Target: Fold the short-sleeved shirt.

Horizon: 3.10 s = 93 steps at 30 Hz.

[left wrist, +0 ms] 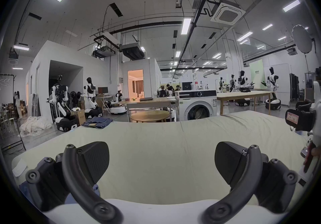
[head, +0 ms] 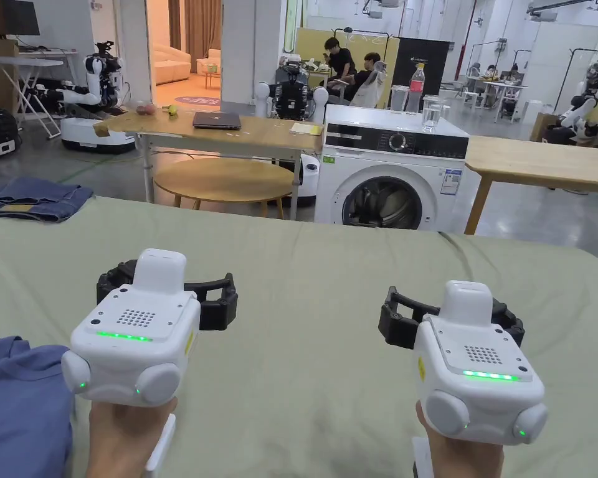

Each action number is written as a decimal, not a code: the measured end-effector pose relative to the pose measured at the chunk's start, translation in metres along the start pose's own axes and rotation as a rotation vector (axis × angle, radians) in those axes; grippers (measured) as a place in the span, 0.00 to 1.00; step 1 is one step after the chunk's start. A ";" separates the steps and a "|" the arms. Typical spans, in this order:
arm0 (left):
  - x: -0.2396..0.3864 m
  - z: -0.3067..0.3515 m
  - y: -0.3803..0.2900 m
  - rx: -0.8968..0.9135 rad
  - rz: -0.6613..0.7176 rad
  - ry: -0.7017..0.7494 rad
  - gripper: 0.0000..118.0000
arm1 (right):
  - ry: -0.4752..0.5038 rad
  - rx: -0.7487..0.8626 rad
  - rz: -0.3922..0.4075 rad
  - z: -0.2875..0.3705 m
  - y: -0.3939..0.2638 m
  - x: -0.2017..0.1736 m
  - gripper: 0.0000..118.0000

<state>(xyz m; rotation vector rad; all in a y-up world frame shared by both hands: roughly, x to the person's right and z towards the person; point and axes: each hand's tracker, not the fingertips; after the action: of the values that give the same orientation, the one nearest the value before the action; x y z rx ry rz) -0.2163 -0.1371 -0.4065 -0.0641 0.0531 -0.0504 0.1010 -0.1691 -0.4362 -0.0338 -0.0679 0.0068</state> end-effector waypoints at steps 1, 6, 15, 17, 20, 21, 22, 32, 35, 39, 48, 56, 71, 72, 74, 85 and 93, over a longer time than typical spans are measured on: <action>0.000 0.000 0.000 -0.005 0.005 0.003 1.00 | -0.001 0.004 0.001 0.001 0.000 0.000 1.00; -0.005 0.002 0.001 0.009 0.036 0.012 1.00 | 0.007 0.025 0.005 0.002 0.003 -0.003 1.00; -0.011 0.002 0.003 -0.004 0.074 0.011 1.00 | 0.001 0.018 0.040 0.002 0.005 -0.011 1.00; -0.012 0.003 0.004 -0.001 0.073 0.009 1.00 | -0.002 0.009 0.037 0.002 0.004 -0.010 1.00; -0.012 0.003 0.005 0.004 0.057 0.004 1.00 | -0.009 -0.003 0.026 0.000 0.002 -0.007 1.00; -0.011 0.003 0.005 0.005 0.051 0.004 1.00 | -0.012 -0.004 0.023 0.000 0.001 -0.007 1.00; -0.011 0.003 0.006 0.004 0.044 0.003 1.00 | -0.013 -0.005 0.020 0.000 0.001 -0.006 1.00; -0.010 0.005 0.006 0.005 0.031 -0.005 1.00 | -0.009 -0.010 0.058 0.002 -0.004 -0.006 1.00; -0.010 0.006 0.006 0.002 0.037 -0.005 1.00 | -0.002 -0.014 0.062 0.002 -0.005 -0.007 1.00; -0.009 0.006 0.004 -0.001 0.030 -0.005 1.00 | 0.010 -0.019 0.021 0.003 -0.004 -0.007 1.00; -0.009 0.008 0.003 0.000 0.031 -0.015 1.00 | -0.003 -0.039 0.015 0.004 -0.008 -0.010 1.00; -0.014 0.011 0.006 0.007 0.070 -0.035 1.00 | 0.006 -0.051 -0.016 0.005 -0.004 -0.008 1.00; -0.009 0.017 0.006 0.029 0.056 -0.048 0.06 | 0.009 -0.025 -0.032 0.012 -0.002 -0.007 0.01; -0.008 0.017 0.006 0.025 0.050 -0.052 0.01 | 0.006 -0.024 -0.030 0.012 -0.001 -0.008 0.00; -0.005 0.013 0.008 -0.005 0.032 -0.051 0.00 | -0.021 -0.023 -0.018 0.012 0.001 -0.009 0.00; -0.001 0.014 0.005 -0.021 0.020 -0.013 0.00 | -0.031 0.003 -0.005 0.020 0.000 -0.009 0.00; -0.020 0.015 0.009 -0.062 0.065 -0.001 0.00 | -0.039 -0.022 -0.024 0.020 0.002 -0.010 0.00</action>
<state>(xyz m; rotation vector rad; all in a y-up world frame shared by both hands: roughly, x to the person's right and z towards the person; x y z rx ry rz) -0.2346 -0.1265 -0.3907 -0.1244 0.0556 0.0163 0.0898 -0.1668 -0.4174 -0.0551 -0.1075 -0.0173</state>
